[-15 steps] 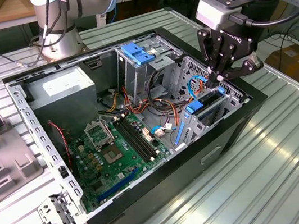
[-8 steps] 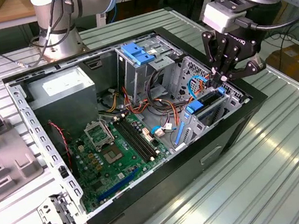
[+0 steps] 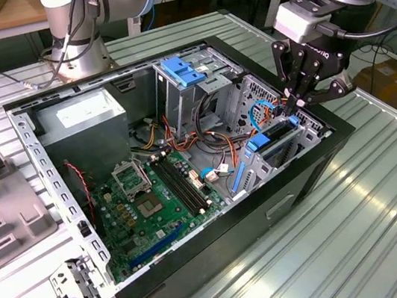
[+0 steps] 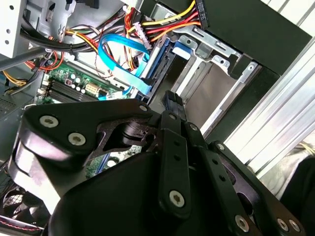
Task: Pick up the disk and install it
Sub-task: 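Insert the first disk wire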
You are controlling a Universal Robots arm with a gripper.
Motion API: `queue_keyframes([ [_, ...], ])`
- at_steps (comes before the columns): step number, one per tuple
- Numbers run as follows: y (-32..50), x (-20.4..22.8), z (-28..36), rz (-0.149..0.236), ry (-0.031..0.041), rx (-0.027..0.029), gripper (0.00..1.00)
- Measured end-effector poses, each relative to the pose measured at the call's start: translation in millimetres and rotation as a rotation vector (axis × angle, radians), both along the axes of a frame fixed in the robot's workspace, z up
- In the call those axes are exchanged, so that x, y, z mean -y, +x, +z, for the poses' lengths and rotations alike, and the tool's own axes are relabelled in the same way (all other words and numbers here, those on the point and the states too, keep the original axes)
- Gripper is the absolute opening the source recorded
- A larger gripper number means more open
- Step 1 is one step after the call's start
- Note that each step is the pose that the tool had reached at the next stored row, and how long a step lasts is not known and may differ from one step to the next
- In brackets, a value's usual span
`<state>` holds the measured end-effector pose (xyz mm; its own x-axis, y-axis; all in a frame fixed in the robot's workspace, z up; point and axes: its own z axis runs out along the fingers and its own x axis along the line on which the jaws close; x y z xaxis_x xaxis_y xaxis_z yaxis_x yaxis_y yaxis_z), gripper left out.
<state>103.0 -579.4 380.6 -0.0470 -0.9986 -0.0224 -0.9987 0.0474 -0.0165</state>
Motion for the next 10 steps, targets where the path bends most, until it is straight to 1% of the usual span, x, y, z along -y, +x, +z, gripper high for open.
queue_keyframes([
  [4,0.1,0.0,0.0,0.004,0.0000,0.0000,0.11],
  [10,0.0,0.0,0.0,0.037,0.0000,0.0000,0.11],
])
